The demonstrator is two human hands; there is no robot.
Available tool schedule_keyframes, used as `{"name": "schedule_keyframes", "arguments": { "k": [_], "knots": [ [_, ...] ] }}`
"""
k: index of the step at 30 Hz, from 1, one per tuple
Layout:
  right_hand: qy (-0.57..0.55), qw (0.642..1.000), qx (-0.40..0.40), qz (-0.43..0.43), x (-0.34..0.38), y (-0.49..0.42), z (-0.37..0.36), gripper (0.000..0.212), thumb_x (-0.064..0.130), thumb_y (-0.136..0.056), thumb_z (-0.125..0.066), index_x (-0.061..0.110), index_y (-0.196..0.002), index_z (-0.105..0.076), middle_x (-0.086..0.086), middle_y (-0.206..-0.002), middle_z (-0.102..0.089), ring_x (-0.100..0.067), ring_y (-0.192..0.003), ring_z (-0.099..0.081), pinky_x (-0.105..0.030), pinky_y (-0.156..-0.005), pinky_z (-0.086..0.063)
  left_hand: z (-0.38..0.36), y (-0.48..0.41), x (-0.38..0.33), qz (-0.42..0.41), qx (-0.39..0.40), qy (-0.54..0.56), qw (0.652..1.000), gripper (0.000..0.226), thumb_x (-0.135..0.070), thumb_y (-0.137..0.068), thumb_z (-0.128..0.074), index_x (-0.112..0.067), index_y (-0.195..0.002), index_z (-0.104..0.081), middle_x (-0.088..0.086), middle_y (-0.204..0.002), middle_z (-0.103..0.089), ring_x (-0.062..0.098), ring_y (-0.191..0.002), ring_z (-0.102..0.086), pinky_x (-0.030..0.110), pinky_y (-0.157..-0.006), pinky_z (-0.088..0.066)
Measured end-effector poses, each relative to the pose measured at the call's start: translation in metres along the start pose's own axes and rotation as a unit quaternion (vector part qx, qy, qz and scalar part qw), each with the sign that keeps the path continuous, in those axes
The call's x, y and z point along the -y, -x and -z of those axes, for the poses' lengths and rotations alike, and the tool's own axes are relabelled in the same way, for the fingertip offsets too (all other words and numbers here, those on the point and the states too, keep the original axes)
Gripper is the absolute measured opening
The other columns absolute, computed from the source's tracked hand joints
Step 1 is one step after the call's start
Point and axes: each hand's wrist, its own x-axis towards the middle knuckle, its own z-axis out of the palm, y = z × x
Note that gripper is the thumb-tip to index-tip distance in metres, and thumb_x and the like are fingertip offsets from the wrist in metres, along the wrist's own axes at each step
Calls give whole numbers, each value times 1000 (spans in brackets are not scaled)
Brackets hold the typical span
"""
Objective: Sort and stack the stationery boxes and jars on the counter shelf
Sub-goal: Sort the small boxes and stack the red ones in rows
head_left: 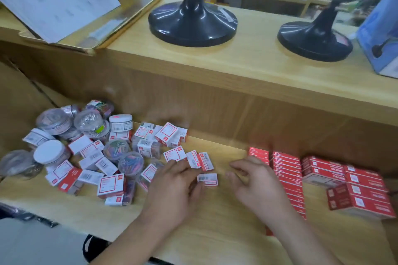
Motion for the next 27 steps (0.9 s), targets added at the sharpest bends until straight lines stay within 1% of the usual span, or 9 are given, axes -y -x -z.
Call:
{"name": "schedule_keyframes", "arguments": {
  "k": [4, 6, 8, 14, 17, 19, 24, 25, 27],
  "knots": [
    [-3, 998, 70, -7, 16, -8, -30, 42, 43, -81, -74, 27, -119, -68, 13, -106, -53, -12, -102, -60, -32, -90, -51, 21, 31, 23, 34, -2, -30, 999, 20, -46, -78, -74, -27, -85, -74, -11, -94, -67, 21, -90, -62, 39, -76, -54],
    [3, 995, 100, -11, 21, -10, -41, 44, 51, -78, -74, 30, -116, -69, 12, -102, -49, -13, -104, -57, -31, -93, -49, 23, 44, 32, 43, 9, -25, 999, 30, -50, -77, -78, -25, -92, -77, -10, -99, -69, 21, -95, -62, 40, -83, -53],
    [-3, 996, 84, -20, 23, -8, -48, 39, 51, -75, -79, 32, -109, -73, 11, -96, -47, -12, -96, -56, -29, -91, -49, 23, 54, 38, 35, 23, -9, 999, 38, -52, -76, -80, -23, -102, -78, -11, -106, -70, 21, -101, -62, 40, -87, -53],
    [-48, 997, 24, -64, 24, 11, -53, 33, 44, -72, -87, 28, -98, -77, 10, -86, -48, -10, -78, -58, -32, -81, -50, 25, 67, 42, 29, 22, 16, 999, 56, -55, -77, -80, -17, -117, -73, -7, -119, -67, 22, -111, -58, 40, -96, -50],
    [-61, 992, 29, -105, 28, 15, -52, 31, 43, -66, -90, 30, -83, -68, 10, -84, -55, -7, -75, -59, -29, -72, -48, 22, 66, 40, 48, 21, 7, 999, 57, -61, -79, -75, -15, -113, -73, -6, -116, -64, 22, -111, -54, 37, -97, -48],
    [-72, 987, 41, -137, 28, 16, -51, 37, 39, -66, -91, 26, -75, -58, 8, -73, -62, -9, -66, -58, -30, -61, -44, 19, 64, 39, 51, 26, 0, 998, 55, -63, -80, -71, -17, -111, -75, -7, -113, -64, 21, -110, -52, 37, -97, -47],
    [-146, 970, 58, -184, 25, 20, -39, 13, 15, -83, -80, 24, -86, -71, 26, -66, -67, 4, -57, -60, -16, -59, -47, 12, 52, 35, 44, 48, -16, 998, 55, -66, -81, -63, -21, -109, -75, -7, -110, -64, 23, -113, -51, 40, -96, -48],
    [-178, 961, 61, -201, 25, 22, -36, 10, 11, -85, -77, 19, -90, -74, 22, -66, -70, 3, -57, -61, -19, -63, -52, 11, 50, 33, 39, 55, -19, 997, 55, -66, -81, -61, -22, -111, -74, -7, -111, -64, 24, -115, -50, 40, -97, -48],
    [-238, 942, 62, -229, 28, 27, -29, 8, 7, -88, -74, 14, -92, -75, 8, -69, -74, -5, -59, -65, -34, -68, -57, 9, 44, 29, 23, 72, -19, 997, 54, -61, -81, -61, -24, -119, -70, -7, -113, -64, 25, -117, -49, 39, -99, -47]
  ]
}}
